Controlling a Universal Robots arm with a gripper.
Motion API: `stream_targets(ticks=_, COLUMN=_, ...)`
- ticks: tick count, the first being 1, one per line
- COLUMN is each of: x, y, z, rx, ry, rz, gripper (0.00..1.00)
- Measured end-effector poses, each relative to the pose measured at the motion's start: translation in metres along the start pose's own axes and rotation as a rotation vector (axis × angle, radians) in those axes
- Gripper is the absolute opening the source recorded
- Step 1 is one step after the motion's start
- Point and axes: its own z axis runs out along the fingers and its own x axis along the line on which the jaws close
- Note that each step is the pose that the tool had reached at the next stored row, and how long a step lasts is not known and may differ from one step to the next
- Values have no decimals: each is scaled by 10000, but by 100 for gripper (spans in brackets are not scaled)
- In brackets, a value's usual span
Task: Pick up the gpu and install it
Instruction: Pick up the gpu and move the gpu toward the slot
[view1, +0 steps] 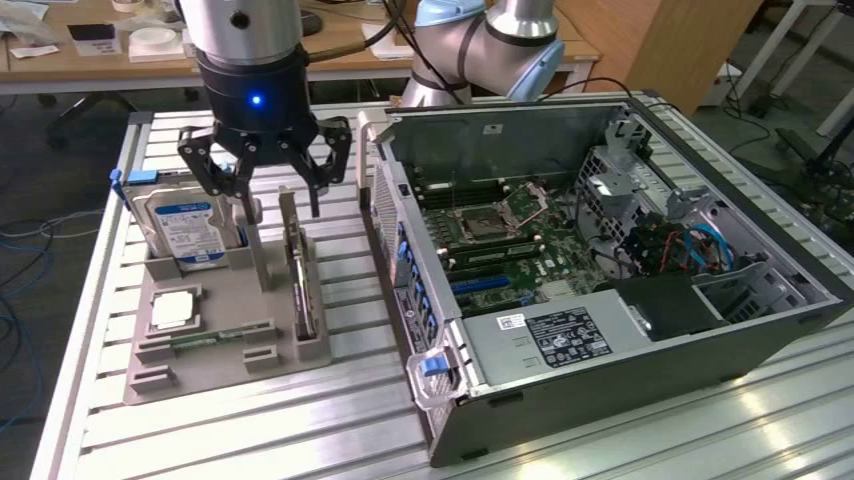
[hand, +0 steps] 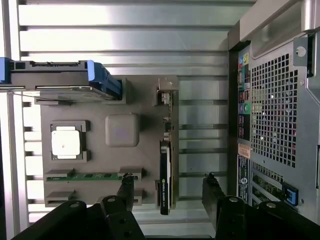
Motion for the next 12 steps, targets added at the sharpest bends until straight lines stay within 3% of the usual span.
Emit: stream_targets(ticks=12, x=-12, y=-42, z=146, rx=-38, ry=2, rz=0, gripper=66)
